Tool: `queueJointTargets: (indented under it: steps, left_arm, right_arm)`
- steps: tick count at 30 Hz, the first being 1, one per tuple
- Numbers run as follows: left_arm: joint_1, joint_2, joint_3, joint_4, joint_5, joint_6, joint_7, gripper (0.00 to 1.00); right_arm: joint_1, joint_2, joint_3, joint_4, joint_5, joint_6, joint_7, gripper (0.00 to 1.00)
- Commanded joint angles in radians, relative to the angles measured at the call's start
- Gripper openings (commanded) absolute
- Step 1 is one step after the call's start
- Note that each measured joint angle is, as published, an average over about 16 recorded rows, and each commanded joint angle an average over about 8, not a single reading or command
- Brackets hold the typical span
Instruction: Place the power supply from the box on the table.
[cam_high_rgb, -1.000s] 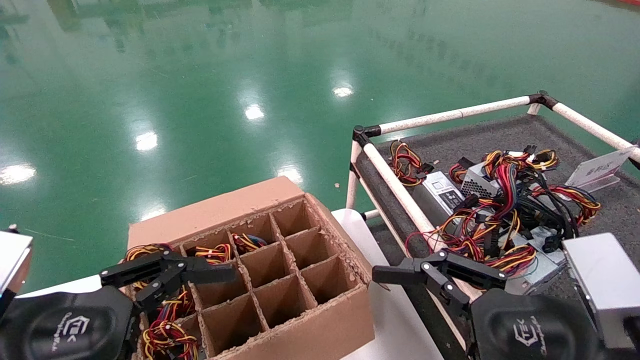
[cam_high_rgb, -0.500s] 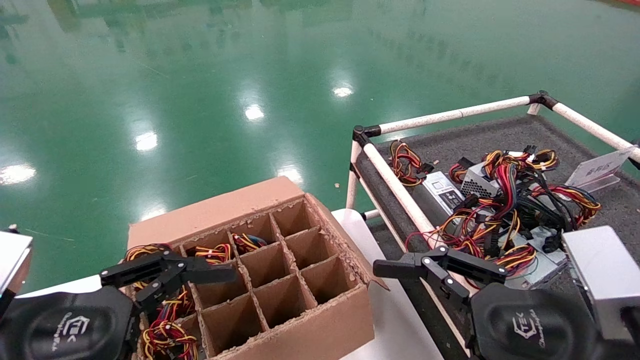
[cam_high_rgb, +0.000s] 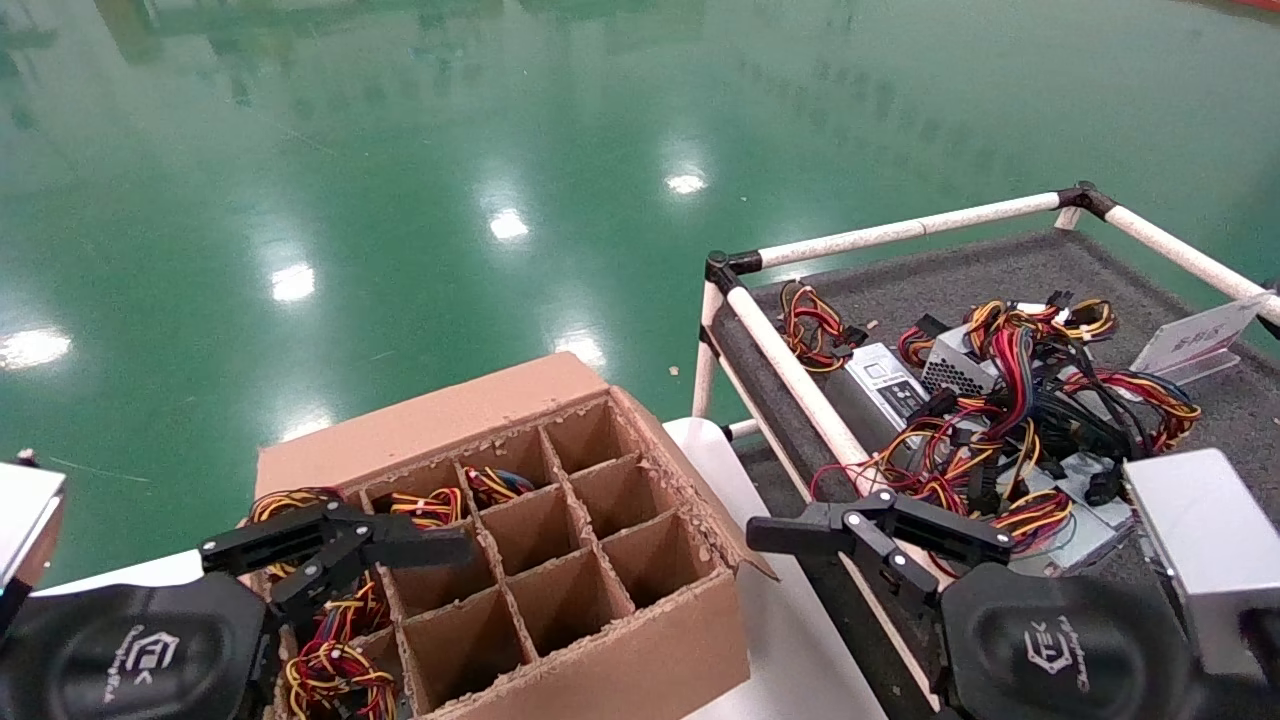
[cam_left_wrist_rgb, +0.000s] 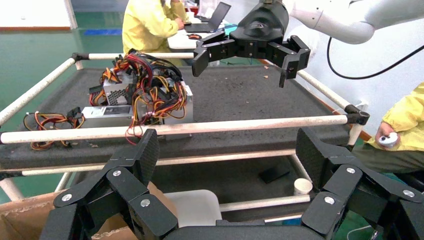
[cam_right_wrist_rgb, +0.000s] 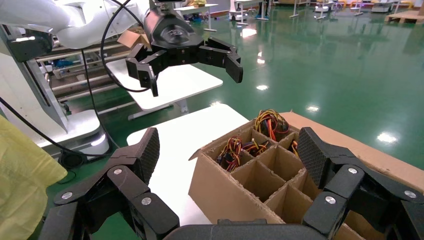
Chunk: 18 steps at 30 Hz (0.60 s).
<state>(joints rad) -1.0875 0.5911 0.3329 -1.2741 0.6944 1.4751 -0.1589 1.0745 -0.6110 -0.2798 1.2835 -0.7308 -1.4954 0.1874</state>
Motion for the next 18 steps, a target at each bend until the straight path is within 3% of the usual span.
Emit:
queueJointTargets:
  steps: [1,18]
  left_arm:
    - [0.0,0.0,0.0,0.0,0.0,0.0,0.0,1.0]
    - [0.0,0.0,0.0,0.0,0.0,0.0,0.0,1.0]
  right_arm:
    - [0.0,0.0,0.0,0.0,0.0,0.0,0.0,1.0]
    - [0.001,0.0,-0.001,-0.001,0.001,0.001,-0.001,1.0]
